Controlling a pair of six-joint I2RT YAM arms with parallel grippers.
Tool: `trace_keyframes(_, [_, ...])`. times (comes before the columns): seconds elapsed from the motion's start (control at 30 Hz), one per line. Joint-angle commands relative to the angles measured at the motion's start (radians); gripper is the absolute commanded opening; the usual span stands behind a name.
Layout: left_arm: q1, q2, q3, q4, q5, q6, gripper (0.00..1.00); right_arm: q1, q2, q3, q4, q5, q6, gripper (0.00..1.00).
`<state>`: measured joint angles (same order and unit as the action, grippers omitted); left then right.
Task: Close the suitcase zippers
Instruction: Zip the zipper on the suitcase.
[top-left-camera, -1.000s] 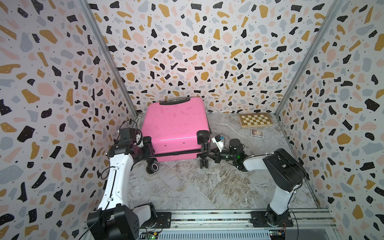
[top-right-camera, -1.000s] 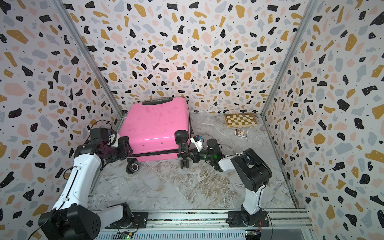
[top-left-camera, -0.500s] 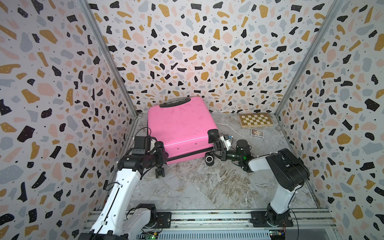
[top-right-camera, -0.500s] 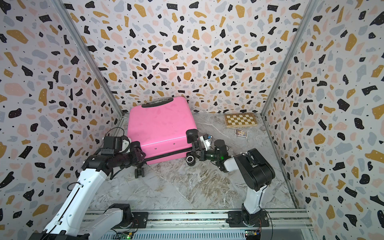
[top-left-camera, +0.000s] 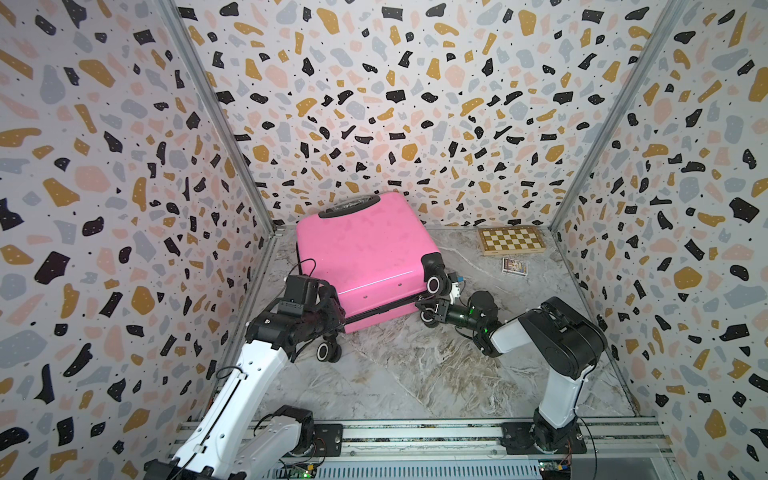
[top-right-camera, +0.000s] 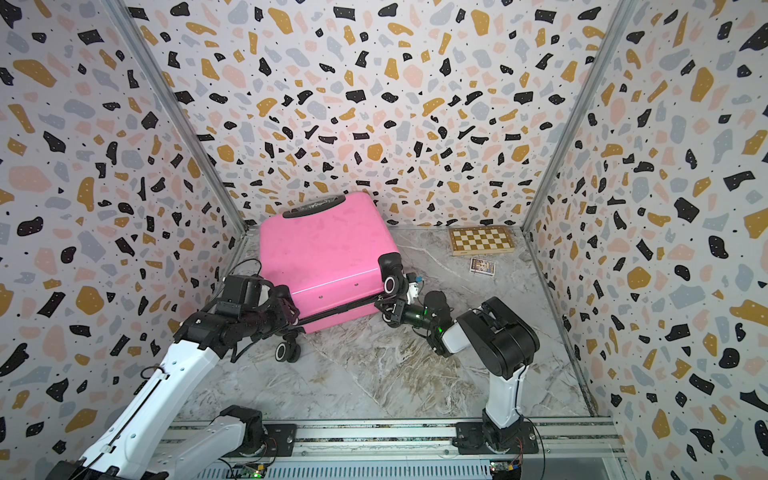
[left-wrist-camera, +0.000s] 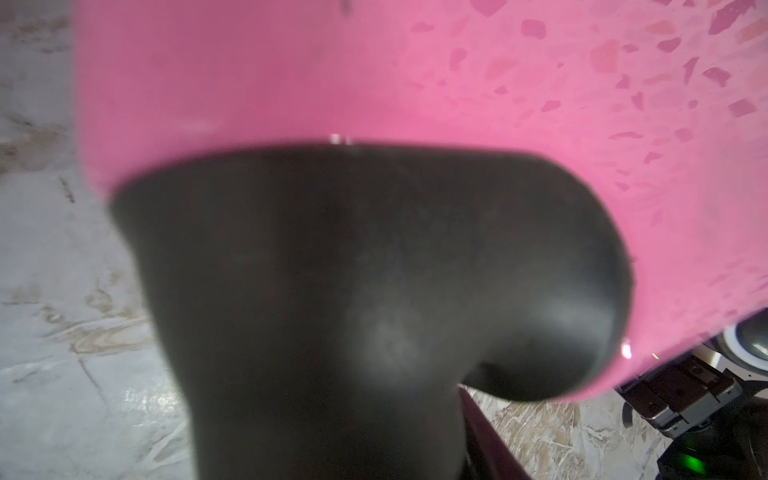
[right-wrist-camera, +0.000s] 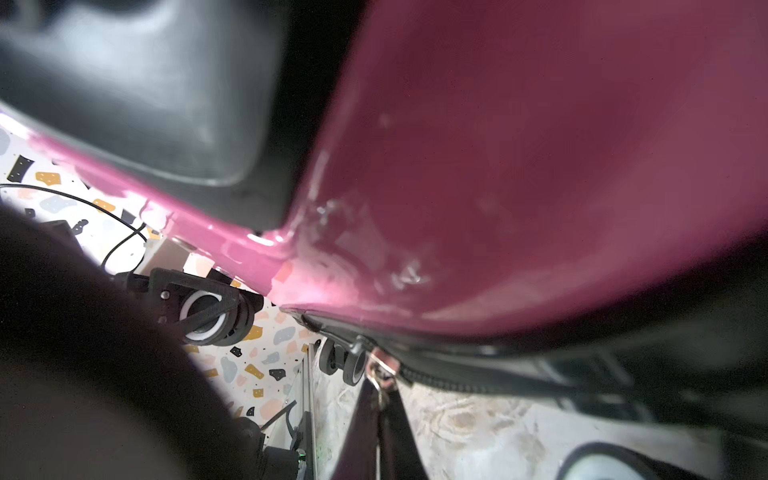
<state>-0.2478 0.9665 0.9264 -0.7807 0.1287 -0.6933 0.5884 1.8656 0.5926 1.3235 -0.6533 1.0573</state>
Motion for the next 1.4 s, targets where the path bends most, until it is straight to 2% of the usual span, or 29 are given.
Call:
trace_keyframes(0.0, [-0.054, -0.015, 0.018, 0.25, 0.077, 0.005, 0.16, 0.1, -0.039, 0.019, 0.227, -0.082, 0.033, 0.0])
trace_keyframes(0.3, [-0.116, 0.01, 0.018, 0.303, 0.039, -0.021, 0.14, 0.207, 0.001, 0.057, 0.214, -0.077, 0.026, 0.0])
trace_keyframes(0.6, [-0.14, 0.03, 0.02, 0.34, 0.037, -0.038, 0.12, 0.311, 0.053, 0.145, 0.157, -0.099, -0.012, 0.0])
trace_keyframes(0.73, [-0.155, 0.029, 0.025, 0.349, 0.035, -0.041, 0.12, 0.358, 0.057, 0.212, 0.037, -0.113, -0.086, 0.0])
trace_keyframes(1.0, [-0.166, 0.047, 0.04, 0.339, 0.076, -0.009, 0.16, 0.431, 0.023, 0.324, -0.315, -0.07, -0.323, 0.0])
trace_keyframes(1.1, [-0.166, 0.066, 0.066, 0.323, 0.135, 0.038, 0.25, 0.432, 0.008, 0.36, -0.469, -0.058, -0.425, 0.0])
trace_keyframes(1.27, [-0.166, 0.085, 0.14, 0.193, 0.187, 0.187, 0.7, 0.405, -0.105, 0.306, -0.675, 0.1, -0.628, 0.0])
trace_keyframes(1.37, [-0.165, 0.063, 0.183, 0.118, 0.174, 0.292, 0.9, 0.361, -0.166, 0.275, -0.779, 0.17, -0.715, 0.0])
